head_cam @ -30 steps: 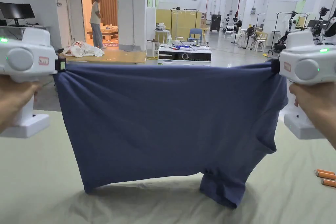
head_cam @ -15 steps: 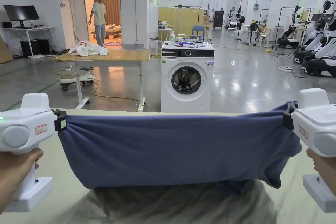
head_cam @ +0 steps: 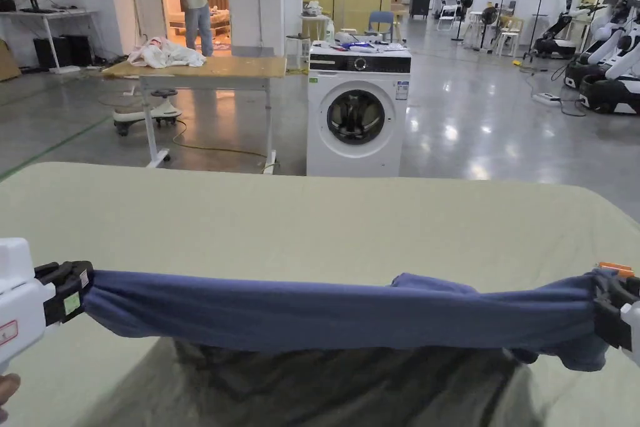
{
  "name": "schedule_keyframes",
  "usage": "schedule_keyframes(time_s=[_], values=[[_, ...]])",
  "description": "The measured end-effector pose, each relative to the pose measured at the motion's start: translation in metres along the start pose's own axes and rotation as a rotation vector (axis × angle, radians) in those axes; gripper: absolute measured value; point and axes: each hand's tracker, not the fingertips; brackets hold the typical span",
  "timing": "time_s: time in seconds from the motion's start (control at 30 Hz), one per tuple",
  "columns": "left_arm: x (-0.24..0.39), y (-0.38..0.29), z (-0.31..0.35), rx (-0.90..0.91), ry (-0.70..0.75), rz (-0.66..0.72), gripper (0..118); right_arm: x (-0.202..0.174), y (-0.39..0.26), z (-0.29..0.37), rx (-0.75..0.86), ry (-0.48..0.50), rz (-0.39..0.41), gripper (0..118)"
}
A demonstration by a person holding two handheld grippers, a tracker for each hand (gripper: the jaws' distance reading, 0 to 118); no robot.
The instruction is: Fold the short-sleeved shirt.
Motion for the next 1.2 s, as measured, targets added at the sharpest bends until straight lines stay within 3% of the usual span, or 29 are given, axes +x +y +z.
schedule_keyframes(time_s=[0.27,0.4,0.53,0.77,0.93,0.97,1.03,1.1,1.2], values=[[-0.006,-0.078,0.034,-0.186,-0.015,0.012,0,-0.008,-0.074,0.034,-0.190,0.020,0.029,4],[-0.008,-0.124,0.039,-0.299,0.004,0.021,0,-0.013,-0.121,0.034,-0.311,0.043,0.007,4],[-0.003,-0.159,0.039,-0.391,0.007,-0.052,0,-0.019,-0.160,0.033,-0.414,0.042,0.038,4],[-0.011,-0.195,0.027,-0.479,0.022,-0.045,0,-0.027,-0.197,0.030,-0.518,0.046,0.080,4],[-0.012,-0.216,0.007,-0.565,0.044,-0.082,0,-0.033,-0.208,0.016,-0.599,0.053,0.039,7],[-0.010,-0.221,0.004,-0.575,0.047,-0.077,1,-0.034,-0.207,0.014,-0.618,0.055,0.036,12],[-0.009,-0.221,0.003,-0.569,0.059,-0.068,5,-0.038,-0.201,0.014,-0.621,0.044,0.047,41],[-0.003,-0.214,0.006,-0.562,0.067,-0.070,19,-0.036,-0.193,0.017,-0.584,0.025,0.030,72],[0.003,-0.202,0.006,-0.527,0.079,-0.099,56,-0.036,-0.174,0.020,-0.496,0.002,-0.035,79]])
